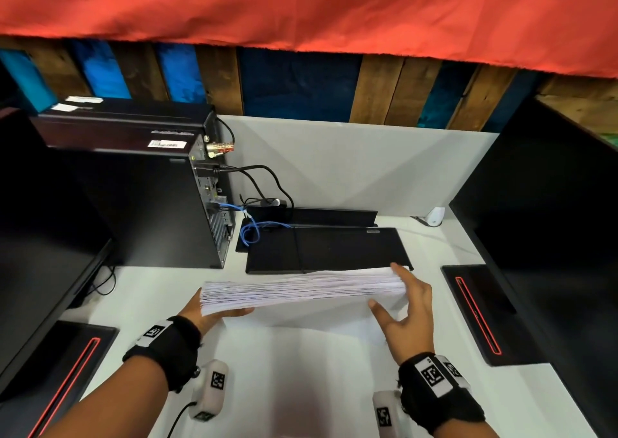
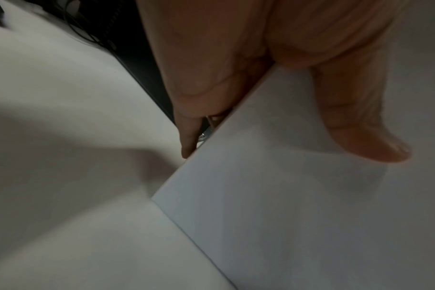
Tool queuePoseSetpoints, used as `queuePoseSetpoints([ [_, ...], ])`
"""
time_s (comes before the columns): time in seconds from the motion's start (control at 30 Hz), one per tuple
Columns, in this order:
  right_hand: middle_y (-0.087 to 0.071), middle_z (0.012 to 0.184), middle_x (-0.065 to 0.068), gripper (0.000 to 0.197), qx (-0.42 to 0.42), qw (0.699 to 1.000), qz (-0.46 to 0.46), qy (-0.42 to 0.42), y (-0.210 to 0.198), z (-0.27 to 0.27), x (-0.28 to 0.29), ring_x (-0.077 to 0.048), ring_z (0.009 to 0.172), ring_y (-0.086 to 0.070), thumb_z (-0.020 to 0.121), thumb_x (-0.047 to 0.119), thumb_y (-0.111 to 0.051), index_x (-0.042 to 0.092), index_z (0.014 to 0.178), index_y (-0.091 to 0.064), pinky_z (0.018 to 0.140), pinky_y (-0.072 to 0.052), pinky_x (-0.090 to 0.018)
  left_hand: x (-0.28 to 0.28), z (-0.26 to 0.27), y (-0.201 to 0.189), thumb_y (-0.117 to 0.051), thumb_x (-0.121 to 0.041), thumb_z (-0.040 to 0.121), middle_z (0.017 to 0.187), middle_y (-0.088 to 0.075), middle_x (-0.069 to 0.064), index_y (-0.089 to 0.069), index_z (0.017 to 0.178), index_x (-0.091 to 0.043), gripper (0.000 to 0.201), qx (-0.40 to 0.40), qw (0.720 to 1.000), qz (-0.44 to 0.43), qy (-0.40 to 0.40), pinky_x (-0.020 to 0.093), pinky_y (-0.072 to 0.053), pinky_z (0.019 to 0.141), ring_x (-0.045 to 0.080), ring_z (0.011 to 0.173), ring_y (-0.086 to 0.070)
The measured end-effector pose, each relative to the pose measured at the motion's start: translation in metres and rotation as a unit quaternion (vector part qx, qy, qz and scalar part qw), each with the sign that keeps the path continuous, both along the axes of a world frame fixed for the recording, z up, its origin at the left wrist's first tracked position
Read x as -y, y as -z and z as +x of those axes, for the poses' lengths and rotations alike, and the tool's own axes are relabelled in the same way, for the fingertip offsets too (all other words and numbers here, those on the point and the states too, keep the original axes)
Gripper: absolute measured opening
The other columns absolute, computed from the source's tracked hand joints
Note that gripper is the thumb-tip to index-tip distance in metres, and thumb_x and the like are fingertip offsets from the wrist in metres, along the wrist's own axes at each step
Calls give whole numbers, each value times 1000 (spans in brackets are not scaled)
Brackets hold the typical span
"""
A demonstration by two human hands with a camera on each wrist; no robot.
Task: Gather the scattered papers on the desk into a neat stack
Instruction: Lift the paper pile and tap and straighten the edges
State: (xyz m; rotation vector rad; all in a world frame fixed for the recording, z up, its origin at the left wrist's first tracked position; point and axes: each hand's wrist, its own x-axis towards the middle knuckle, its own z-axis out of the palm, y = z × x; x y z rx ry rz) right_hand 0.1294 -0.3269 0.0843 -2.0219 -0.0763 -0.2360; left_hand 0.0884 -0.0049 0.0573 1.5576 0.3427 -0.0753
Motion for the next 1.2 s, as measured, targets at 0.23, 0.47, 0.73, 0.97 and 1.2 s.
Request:
queuePoseSetpoints([
  [0.23, -44, 123, 21, 108, -28, 992, 120, 25, 8, 3, -4, 5, 116, -48, 75, -9, -71, 50, 142, -11, 103, -33, -14, -2, 0, 0, -81, -2, 67, 89, -76, -7, -72, 95, -15, 32, -12, 1000, 13, 5, 15, -49, 79, 3, 85, -70],
  [0.47, -68, 74, 5, 27, -199, 968, 150, -7, 19, 19, 14, -17, 78, -66, 67, -4, -80, 16, 79, -67, 61, -52, -11, -4, 0, 3, -72, 13, 71, 77, -75, -11, -69, 89, -15, 34, -16, 999, 34, -13, 21, -51, 81, 13, 89, -66],
  [0.73, -70, 70, 12, 25, -154, 971, 183, -10, 0, 21, 12, 0, 65, -65, 71, -4, -77, 17, 80, -68, 52, -46, -1, -4, 2, -13, -78, 3, 68, 80, -76, -5, -71, 92, -10, 28, 1, 997, 10, -75, 12, -51, 64, 3, 73, -71],
  [0.97, -68, 79, -10, 20, -163, 975, 148, 33, -3, 30, 0, -21, 75, -60, 68, -3, -79, 8, 80, -68, 53, -48, -9, 1, 5, -17, -76, 5, 70, 80, -76, -6, -70, 93, -13, 29, 10, 995, 39, -95, 29, -54, 78, 23, 91, -68],
  [1.2, -71, 71, 18, 22, -9, 983, 183, 6, -33, 10, -21, 6, 67, -64, 78, -3, -72, 18, 83, -70, 62, -46, -3, 23, 6, -53, -69, 3, 79, 84, -67, -6, -66, 98, -9, 23, 119, 974, 50, -187, 5, -49, 57, -9, 63, -65],
])
